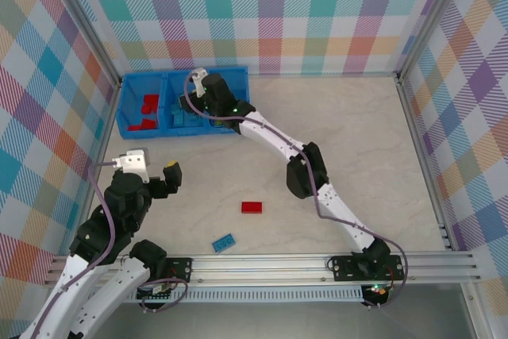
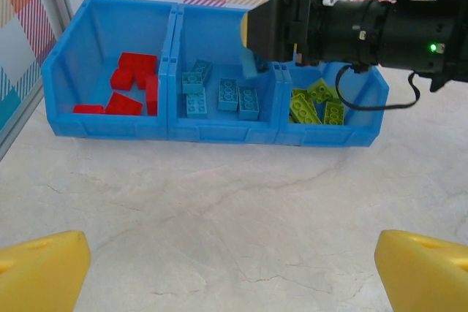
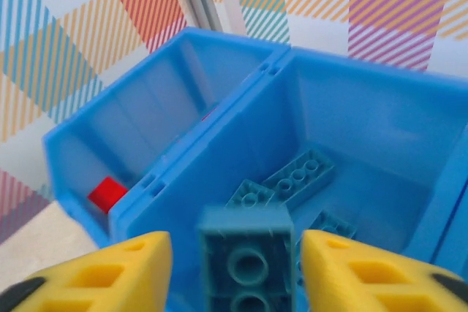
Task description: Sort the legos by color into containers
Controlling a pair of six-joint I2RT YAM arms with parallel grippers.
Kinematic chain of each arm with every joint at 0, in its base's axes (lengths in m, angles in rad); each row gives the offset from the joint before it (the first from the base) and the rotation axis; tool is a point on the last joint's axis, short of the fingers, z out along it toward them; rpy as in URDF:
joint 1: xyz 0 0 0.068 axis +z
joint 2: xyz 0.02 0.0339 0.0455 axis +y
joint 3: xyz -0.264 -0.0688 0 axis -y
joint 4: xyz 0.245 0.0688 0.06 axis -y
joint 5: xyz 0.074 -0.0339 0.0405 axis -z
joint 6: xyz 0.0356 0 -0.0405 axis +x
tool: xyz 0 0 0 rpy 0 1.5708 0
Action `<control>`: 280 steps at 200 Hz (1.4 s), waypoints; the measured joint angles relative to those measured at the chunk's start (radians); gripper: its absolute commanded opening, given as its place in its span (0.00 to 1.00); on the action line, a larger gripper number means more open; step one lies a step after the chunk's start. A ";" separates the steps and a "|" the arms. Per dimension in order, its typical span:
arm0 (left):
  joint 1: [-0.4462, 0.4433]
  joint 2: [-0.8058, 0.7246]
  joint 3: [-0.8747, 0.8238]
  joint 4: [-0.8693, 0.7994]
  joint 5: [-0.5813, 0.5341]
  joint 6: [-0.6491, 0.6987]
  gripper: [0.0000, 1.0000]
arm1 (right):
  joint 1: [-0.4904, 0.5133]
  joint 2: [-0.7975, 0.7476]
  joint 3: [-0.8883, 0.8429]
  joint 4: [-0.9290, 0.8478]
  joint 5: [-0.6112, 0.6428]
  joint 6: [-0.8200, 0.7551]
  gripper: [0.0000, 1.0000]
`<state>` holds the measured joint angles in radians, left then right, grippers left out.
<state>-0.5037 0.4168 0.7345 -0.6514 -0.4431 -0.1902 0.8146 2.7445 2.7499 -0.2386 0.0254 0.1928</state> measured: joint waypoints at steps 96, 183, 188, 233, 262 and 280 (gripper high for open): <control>0.000 0.093 -0.014 0.024 0.236 0.100 1.00 | -0.010 0.040 0.348 -0.589 -0.092 -0.237 0.82; -0.269 0.181 -0.079 0.095 0.660 0.392 0.98 | -0.126 -0.364 -0.024 -1.085 -0.211 -0.636 1.00; -0.314 0.205 -0.071 0.087 0.651 0.404 0.98 | -0.138 -0.416 -0.117 -1.079 -0.216 -0.651 1.00; -0.586 0.464 -0.038 0.014 0.491 0.486 1.00 | -0.184 -0.986 -1.008 -0.818 -0.181 -0.705 1.00; -0.601 0.630 -0.019 -0.023 0.457 0.468 1.00 | -0.159 -1.273 -1.293 -0.647 -0.176 -0.629 1.00; -0.608 0.700 0.002 -0.023 0.457 0.393 1.00 | -0.160 -1.402 -1.434 -0.547 -0.176 -0.567 1.00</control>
<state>-1.1114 1.1172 0.7368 -0.6743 0.0139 0.2031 0.6548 1.3430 1.3159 -0.7860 -0.1509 -0.3744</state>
